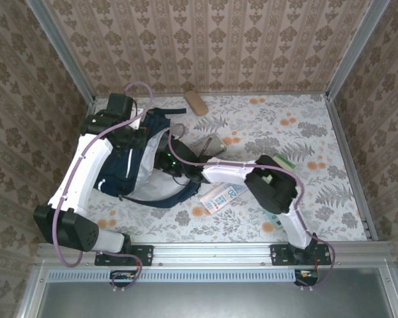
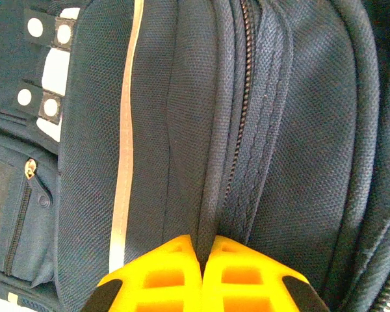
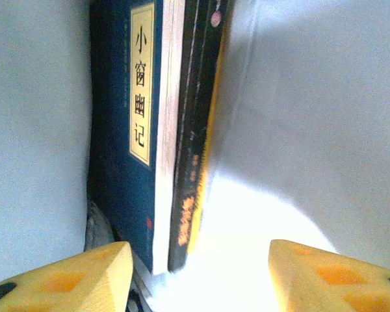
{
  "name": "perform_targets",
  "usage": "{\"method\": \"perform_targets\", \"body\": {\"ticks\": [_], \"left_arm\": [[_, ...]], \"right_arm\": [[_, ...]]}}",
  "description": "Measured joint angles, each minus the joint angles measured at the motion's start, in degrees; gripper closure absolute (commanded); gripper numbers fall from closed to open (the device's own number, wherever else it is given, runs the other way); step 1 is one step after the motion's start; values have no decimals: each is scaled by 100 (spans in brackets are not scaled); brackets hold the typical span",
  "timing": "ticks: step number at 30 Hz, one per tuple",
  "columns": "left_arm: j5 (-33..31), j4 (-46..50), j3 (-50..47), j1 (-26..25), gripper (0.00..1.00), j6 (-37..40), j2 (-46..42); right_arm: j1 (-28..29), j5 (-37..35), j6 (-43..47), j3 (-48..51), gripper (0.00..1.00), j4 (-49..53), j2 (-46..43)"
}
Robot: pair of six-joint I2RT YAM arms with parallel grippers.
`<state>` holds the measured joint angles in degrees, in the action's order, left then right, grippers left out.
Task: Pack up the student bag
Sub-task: Place the book in the student bag, then close the student bag at the middle-left of the table.
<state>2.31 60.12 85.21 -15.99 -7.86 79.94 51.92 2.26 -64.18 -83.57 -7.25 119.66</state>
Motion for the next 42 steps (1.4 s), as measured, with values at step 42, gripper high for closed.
{"method": "perform_targets", "body": {"ticks": [42], "left_arm": [[619, -839, -693, -310, 61, -343, 133]], "right_arm": [[-5154, -525, 2577, 3569, 5, 3661, -4393]]}}
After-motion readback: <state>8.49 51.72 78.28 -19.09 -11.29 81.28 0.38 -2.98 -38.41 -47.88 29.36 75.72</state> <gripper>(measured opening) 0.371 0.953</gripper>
